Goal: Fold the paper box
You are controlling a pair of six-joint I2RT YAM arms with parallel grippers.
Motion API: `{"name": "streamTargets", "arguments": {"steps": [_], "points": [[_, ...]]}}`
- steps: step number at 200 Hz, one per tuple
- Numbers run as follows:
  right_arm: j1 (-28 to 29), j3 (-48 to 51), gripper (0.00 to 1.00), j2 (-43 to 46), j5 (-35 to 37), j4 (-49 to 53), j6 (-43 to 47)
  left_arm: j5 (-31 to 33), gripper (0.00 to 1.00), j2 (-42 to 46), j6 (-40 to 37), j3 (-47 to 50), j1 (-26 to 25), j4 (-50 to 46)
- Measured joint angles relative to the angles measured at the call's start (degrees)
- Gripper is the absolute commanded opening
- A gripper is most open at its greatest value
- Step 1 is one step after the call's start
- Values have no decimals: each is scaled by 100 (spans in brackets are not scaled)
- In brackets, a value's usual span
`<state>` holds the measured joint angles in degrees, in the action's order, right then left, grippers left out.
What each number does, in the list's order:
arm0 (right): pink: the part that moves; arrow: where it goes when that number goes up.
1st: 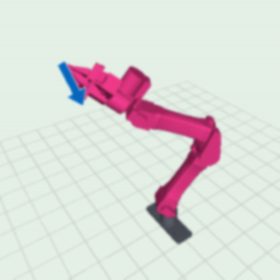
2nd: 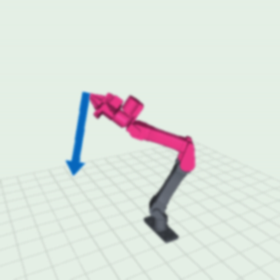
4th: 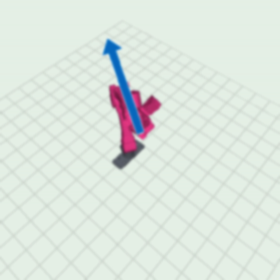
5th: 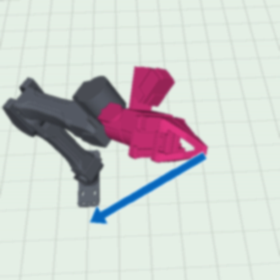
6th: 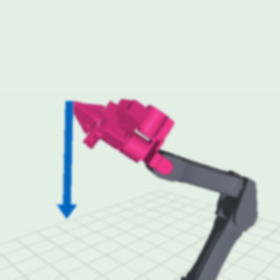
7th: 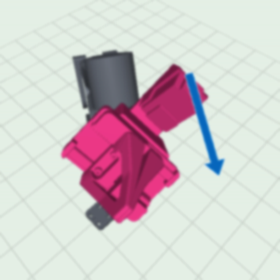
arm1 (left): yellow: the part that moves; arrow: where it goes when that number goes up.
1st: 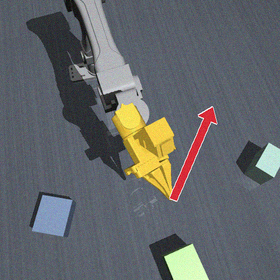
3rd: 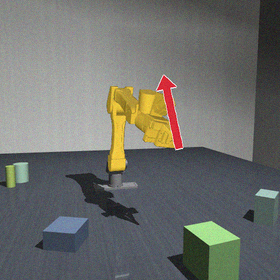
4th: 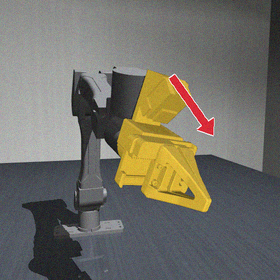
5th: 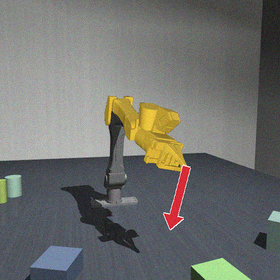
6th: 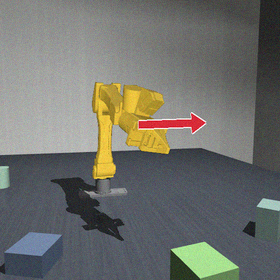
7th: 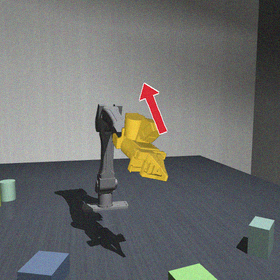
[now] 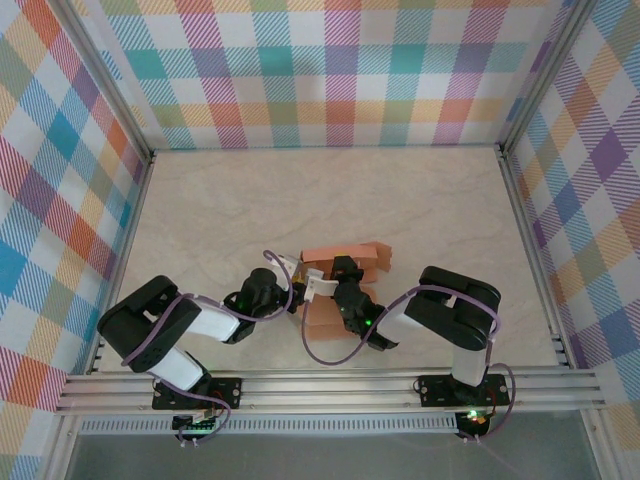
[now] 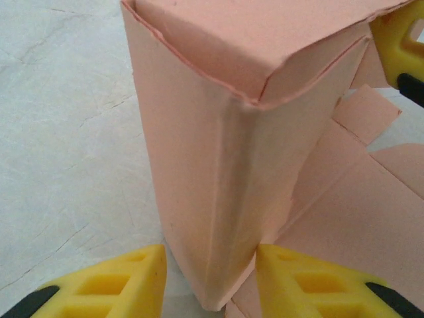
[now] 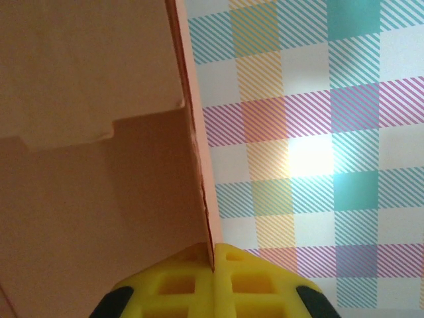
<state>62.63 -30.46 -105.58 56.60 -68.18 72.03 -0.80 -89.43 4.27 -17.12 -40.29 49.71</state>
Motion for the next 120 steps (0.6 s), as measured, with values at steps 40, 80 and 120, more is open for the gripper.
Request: {"name": "streamTargets", "arguments": {"steps": [40, 80, 120], "points": [[90, 66, 0, -468, 229, -885, 389, 0, 38, -354, 85, -31, 37, 297], [142, 74, 0, -614, 345, -1239, 542, -2, 34, -503, 131, -44, 74, 437], [153, 79, 0, -669, 376, -1329, 669, -13, 35, -503, 155, -105, 81, 424]]}}
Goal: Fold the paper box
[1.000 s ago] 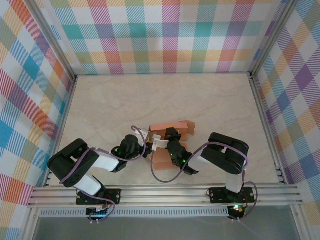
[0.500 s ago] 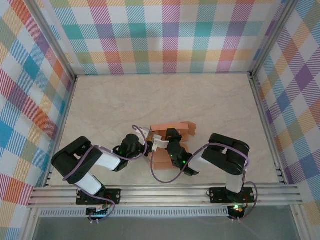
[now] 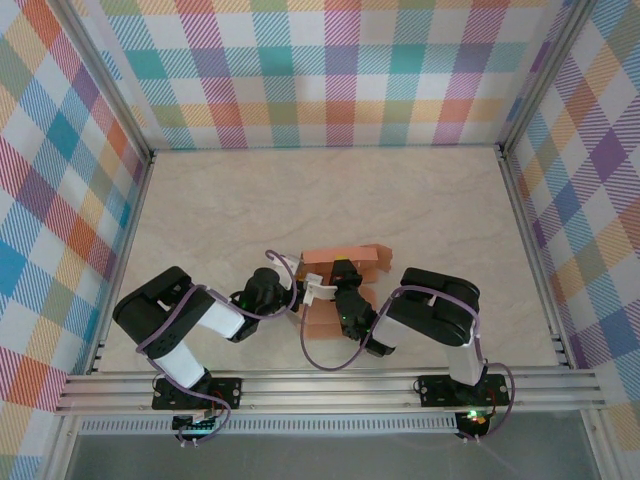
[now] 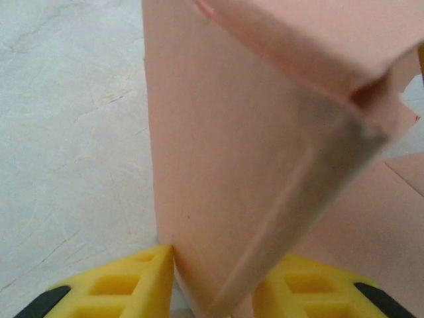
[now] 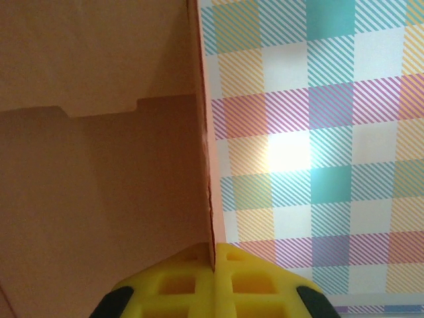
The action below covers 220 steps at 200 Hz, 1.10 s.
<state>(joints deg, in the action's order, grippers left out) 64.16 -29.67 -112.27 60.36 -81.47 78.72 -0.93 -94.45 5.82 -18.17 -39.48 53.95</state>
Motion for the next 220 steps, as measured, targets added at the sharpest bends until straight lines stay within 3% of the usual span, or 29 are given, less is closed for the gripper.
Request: {"name": "streamTargets", "arguments": {"steps": [35, 116, 198, 220], "points": [[0, -13, 0, -48, 33, -63, 28, 15, 32, 0, 17, -155, 26, -142], [7, -94, 0, -63, 271, 37, 44, 181, 16, -173, 151, -358, 26, -138], [81, -317, 0, -136, 527, 280, -24, 472, 14, -184, 267, -481, -11, -286], [81, -352, 0, -144, 588, 308, -42, 555, 6, -238, 321, -535, -7, -289]]}}
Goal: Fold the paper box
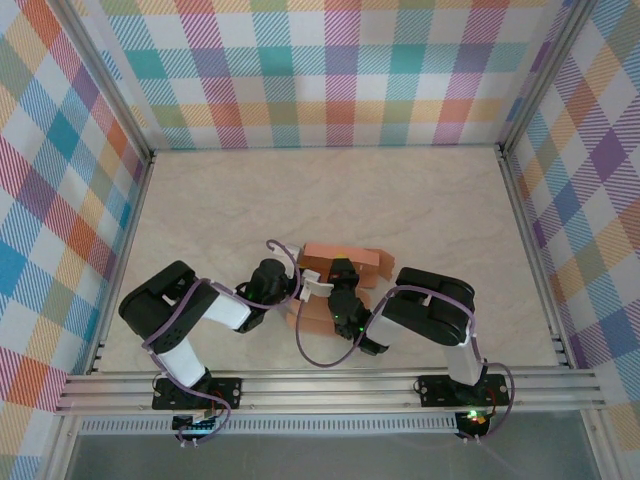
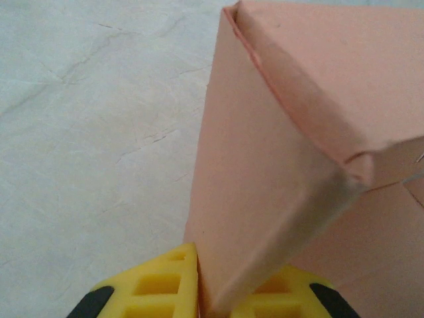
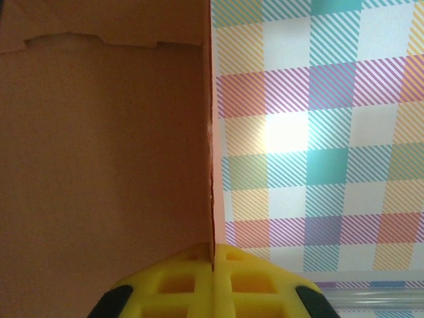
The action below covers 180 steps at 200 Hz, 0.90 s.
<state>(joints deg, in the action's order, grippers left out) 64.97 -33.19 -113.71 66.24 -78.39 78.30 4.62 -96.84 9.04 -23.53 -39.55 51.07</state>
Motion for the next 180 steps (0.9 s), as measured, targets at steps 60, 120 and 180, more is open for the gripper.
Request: {"name": "streamTargets", "arguments": {"steps": [60, 120, 180], "points": [[0, -68, 15, 90, 39, 348, -315, 59, 0, -17, 131, -42, 22, -24], [103, -240, 52, 782, -278, 1816, -1154, 37, 0, -17, 192, -199, 20, -271], [-136, -658, 80, 2608, -925, 4872, -3512, -407, 0, -17, 389, -278, 199, -369]]}}
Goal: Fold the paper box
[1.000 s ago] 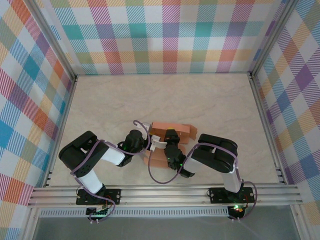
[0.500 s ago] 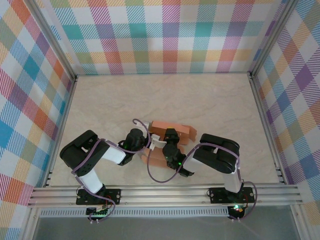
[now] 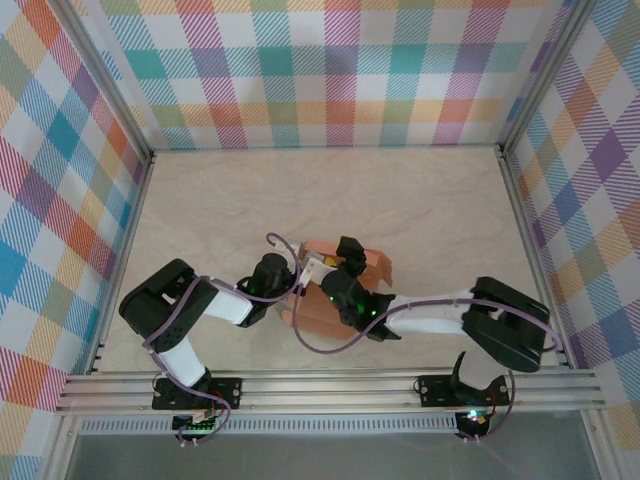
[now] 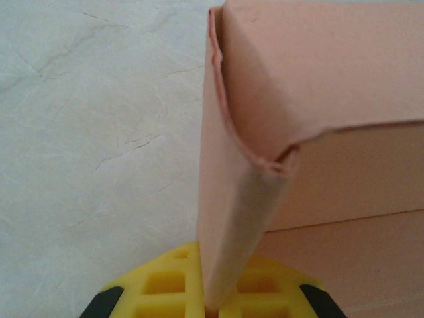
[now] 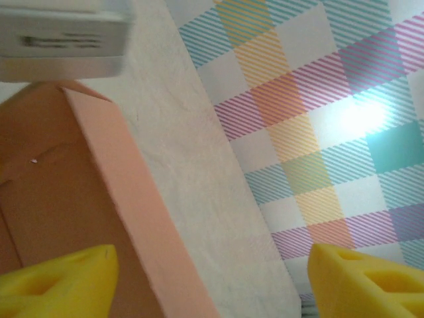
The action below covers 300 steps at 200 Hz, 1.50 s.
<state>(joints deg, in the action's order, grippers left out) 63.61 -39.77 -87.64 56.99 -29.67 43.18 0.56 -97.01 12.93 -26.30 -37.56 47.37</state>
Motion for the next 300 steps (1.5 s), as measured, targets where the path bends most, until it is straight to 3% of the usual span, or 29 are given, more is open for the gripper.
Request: {"name": "streamTargets", "arguments": {"steps": [42, 65, 115, 148, 164, 192, 235, 300], "points": [[-407, -413, 84, 1051, -601, 1794, -1445, -448, 0, 0, 267, -107, 328, -39], [-885, -892, 84, 1631, -1268, 2704, -2446, -802, 0, -13, 426, -151, 546, -24], [-3073, -1692, 84, 2586, -3565, 3987, -4640, -1665, 0, -107, 684, -240, 927, 297], [-4690, -2048, 84, 2100, -5528, 4478, -5943, -2280, 0, -195, 772, -249, 1062, 695], [-5152, -2059, 84, 1609, -6457, 4607, -6422, -2577, 0, -195, 791, -297, 1067, 791], [-5270, -2017, 83, 798, -7718, 4645, -6977, -2966, 0, -195, 831, -433, 1067, 918], [-4966, -1980, 77, 186, -9178, 4214, -7460, -3421, 0, -195, 874, -586, 1067, 1003], [-4476, -1803, 66, -310, -10306, 3259, -7903, -3589, 0, -195, 940, -656, 1067, 1128]]}}
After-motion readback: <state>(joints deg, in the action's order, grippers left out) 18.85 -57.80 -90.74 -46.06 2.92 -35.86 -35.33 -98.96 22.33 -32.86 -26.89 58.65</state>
